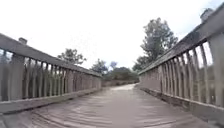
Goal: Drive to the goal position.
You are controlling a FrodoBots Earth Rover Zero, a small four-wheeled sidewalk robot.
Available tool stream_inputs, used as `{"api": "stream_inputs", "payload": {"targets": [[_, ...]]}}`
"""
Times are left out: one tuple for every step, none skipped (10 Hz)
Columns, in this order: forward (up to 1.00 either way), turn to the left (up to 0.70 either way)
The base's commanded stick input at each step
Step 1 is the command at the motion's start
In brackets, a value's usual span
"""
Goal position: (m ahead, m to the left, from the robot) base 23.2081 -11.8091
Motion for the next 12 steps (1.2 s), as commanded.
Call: {"api": "stream_inputs", "payload": {"targets": [[0.85,0.00],[0.85,0.00],[0.85,0.00],[0.85,0.00],[0.85,0.00],[0.85,0.00],[0.85,0.00],[0.85,0.00],[0.85,0.00],[0.85,0.00],[0.85,0.00],[0.85,0.00]]}}
